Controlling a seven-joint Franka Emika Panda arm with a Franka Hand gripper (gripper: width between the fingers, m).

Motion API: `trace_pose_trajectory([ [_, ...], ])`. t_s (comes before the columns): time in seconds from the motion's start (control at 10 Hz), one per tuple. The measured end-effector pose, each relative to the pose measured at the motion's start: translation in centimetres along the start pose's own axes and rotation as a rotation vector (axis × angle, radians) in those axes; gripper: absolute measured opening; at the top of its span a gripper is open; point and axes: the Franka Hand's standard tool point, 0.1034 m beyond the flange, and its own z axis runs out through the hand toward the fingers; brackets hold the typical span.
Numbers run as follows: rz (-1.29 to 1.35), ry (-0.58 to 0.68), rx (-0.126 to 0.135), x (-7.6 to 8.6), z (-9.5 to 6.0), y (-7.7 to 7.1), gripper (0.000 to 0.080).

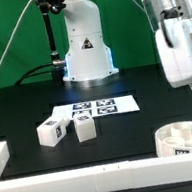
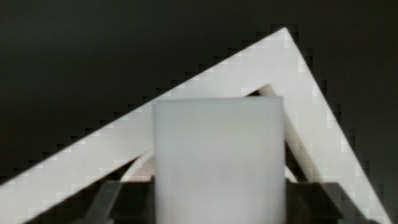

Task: Assemble stool

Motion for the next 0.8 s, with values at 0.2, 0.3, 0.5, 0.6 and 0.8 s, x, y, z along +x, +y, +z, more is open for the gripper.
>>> trace_pose_trajectory([
  [0.2,0.016,-0.001,-0.001,0.0,0.1,0.1,0.0391],
  [0.3,0.002,-0.001,-0.002,0.0,0.1,0.1,0.0567],
  [0.5,-0.162,-0.003,-0.013,0.4,-0.6,-0.3,0.0636],
  [0.6,-0.294,-0.008,-0.002,1.6,-1.9,-1.2,0.0646],
  [0.8,-0.52,-0.002,0.007,3.8,-2.6,-2.7,0.0649],
])
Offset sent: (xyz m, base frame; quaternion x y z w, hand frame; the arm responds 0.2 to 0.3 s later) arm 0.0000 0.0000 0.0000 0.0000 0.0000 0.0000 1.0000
